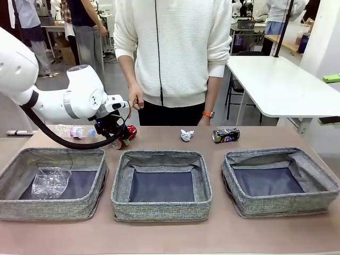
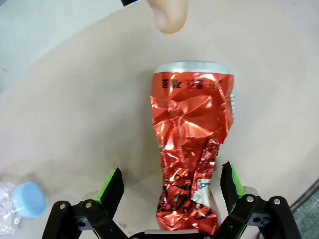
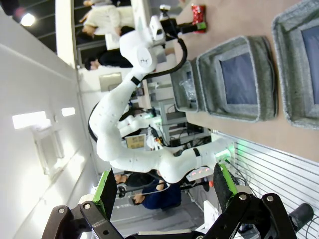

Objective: Sort the waste into the appropriate baskets.
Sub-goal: Pick up the waste item pointed out by the person.

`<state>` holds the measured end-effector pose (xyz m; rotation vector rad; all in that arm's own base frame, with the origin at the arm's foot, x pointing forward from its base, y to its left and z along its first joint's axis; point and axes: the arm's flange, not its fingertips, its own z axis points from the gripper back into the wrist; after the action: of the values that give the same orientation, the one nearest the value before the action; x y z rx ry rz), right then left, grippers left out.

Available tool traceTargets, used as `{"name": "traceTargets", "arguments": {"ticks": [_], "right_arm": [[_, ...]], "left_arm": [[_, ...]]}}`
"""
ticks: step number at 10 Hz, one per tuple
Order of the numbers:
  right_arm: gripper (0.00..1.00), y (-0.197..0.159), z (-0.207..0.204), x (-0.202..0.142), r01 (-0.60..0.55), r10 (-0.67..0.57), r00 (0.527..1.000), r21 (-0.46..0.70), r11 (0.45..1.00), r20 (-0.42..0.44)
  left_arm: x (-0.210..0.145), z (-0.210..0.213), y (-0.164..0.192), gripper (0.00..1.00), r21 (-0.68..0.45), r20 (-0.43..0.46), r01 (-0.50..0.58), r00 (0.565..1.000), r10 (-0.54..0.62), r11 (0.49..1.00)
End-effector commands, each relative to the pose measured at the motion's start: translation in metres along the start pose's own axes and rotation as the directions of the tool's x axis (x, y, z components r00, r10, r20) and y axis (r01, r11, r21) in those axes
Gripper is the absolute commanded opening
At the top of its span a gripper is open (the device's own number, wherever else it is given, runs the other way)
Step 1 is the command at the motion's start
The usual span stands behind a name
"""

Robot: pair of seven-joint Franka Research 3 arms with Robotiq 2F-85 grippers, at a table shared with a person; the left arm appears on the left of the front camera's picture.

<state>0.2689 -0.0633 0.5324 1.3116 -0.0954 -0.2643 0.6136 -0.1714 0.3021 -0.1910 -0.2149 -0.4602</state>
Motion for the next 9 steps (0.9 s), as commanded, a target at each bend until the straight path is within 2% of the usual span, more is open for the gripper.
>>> {"name": "traceTargets", "arguments": {"ticks": [1,2,3,4,6,7,8,9], "right_arm": [[1.0,0.002,0.001,0.002,-0.025,0.025,1.0,0.017,1.0,0.006],[1.0,0.002,0.001,0.002,-0.025,0.025,1.0,0.017,1.0,0.006],[1.0,0.002,0.001,0.002,-0.025,0.025,1.0,0.017,1.0,0.006],[1.0,0.002,0.001,0.002,-0.025,0.025,1.0,0.017,1.0,0.006],[1.0,0.002,0.001,0.002,-0.025,0.025,1.0,0.017,1.0,0.006],[1.0,0.002,0.001,0.002,-0.025,0.025,1.0,0.017,1.0,0.006],[1.0,0.002,0.001,0.002,-0.025,0.025,1.0,0.017,1.0,0.006],[1.0,0.002,0.001,0.002,-0.025,0.025,1.0,0.017,1.0,0.006]], "left_arm": [[0.001,0.004,-0.001,0.76,0.011,-0.003,-0.022,1.0,0.022,1.0],[0.0,0.005,-0.002,0.42,0.021,-0.007,-0.018,1.0,0.018,1.0],[0.0,0.005,-0.003,0.16,0.028,-0.016,-0.015,1.0,0.016,0.999],[-0.001,0.005,-0.004,0.0,0.037,-0.019,-0.007,1.0,0.008,0.999],[-0.002,0.004,-0.006,0.0,0.021,-0.03,-0.003,1.0,0.004,1.0],[-0.003,0.003,-0.009,0.06,0.036,-0.032,0.0,0.999,0.001,0.999],[-0.005,0.004,-0.011,0.0,0.039,-0.036,-0.004,0.999,0.005,0.999],[-0.006,0.006,-0.012,0.0,0.041,-0.043,-0.012,0.999,0.014,0.999]]}}
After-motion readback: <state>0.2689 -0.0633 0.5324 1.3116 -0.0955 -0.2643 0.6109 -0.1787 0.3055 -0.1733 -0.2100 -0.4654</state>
